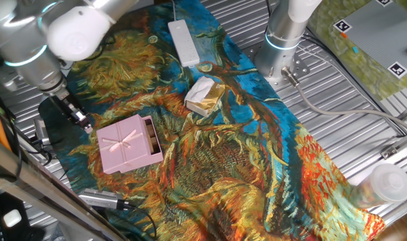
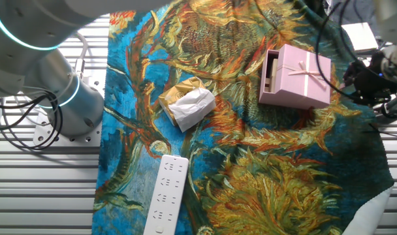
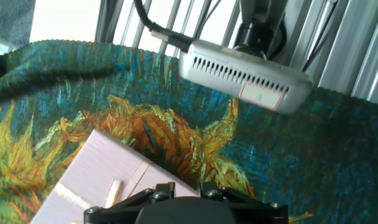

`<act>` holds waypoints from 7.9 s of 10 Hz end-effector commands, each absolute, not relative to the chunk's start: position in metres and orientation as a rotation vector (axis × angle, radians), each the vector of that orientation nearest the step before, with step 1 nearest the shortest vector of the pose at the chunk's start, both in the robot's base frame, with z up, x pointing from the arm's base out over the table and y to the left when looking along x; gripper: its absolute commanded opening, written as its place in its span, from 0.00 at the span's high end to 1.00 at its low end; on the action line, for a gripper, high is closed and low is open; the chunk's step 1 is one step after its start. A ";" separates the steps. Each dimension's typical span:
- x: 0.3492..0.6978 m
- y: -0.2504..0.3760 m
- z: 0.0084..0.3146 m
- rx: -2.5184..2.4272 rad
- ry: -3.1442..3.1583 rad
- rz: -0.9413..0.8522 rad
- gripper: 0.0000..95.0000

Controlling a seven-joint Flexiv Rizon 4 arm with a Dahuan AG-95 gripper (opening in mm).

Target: Slide the outer casing onto the gift box

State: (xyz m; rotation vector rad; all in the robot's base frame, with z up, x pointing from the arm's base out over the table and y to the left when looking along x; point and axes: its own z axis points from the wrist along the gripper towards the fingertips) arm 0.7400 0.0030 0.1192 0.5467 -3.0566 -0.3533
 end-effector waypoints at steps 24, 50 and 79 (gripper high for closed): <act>0.771 0.015 0.099 0.585 -3.213 -0.360 0.60; 0.772 0.022 0.060 0.562 -3.213 -0.397 0.60; 0.735 0.032 0.061 0.440 -3.167 -0.418 0.60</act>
